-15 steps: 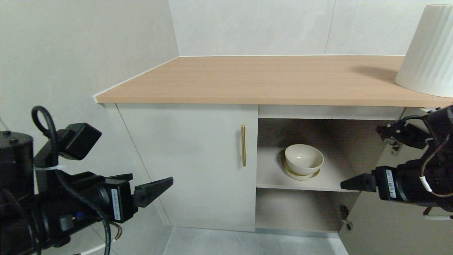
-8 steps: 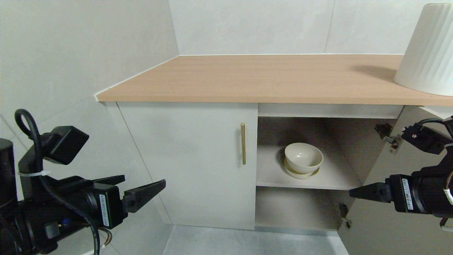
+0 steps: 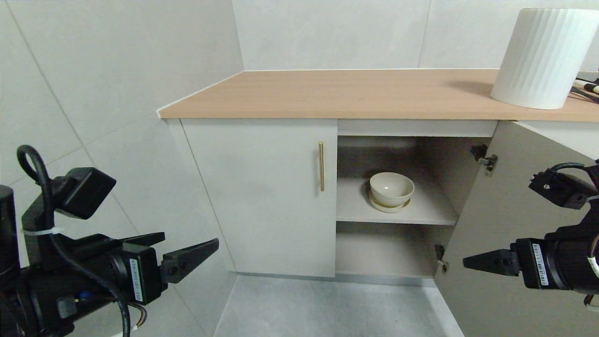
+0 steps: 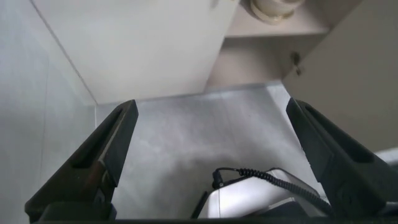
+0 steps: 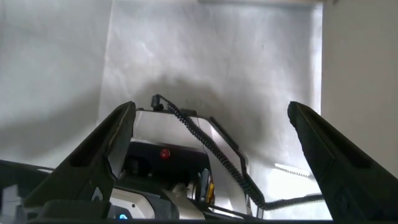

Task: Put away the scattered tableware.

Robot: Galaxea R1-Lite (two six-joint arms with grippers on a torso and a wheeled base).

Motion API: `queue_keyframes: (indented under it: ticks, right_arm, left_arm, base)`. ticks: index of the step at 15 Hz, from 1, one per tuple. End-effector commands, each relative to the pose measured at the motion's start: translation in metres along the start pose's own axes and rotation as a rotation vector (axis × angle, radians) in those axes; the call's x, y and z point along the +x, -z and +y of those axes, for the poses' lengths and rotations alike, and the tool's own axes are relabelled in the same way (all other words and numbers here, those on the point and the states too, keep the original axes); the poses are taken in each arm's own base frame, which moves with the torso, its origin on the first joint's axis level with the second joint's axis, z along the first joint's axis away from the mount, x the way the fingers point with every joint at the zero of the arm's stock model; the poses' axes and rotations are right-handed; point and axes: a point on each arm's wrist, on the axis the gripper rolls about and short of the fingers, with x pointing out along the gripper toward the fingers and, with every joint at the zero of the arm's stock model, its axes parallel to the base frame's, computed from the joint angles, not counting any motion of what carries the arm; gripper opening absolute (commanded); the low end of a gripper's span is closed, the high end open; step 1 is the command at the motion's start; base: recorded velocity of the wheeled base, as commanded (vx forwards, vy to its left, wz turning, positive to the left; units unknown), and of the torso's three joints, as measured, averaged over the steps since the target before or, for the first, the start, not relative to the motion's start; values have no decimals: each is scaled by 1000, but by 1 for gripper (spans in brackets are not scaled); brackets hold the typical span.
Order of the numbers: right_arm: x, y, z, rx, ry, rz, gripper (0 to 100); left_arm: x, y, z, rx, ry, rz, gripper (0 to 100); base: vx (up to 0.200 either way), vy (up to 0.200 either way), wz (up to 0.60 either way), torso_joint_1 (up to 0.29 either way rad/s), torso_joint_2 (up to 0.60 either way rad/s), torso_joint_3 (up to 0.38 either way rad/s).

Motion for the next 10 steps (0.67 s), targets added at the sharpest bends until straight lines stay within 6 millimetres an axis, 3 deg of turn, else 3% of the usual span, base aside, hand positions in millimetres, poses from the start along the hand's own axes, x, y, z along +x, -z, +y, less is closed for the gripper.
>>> queue_keyframes:
  ticks: [1,6,10]
  right_arm:
    - [2,2,-1,-11,14,9,100]
    - [2,4,-2,-22,17,13,100]
    - [-4,9,-6,-67,67,23,100]
  left_arm:
    - [1,0,0,0,-1,1,100]
    - [1,1,0,2,0,4,100]
    - [1,1,0,2,2,3,100]
  base:
    - [-200,0,0,2,2,-2]
    - [-200,0,0,0,2,2]
    - [0,0,0,0,0,0]
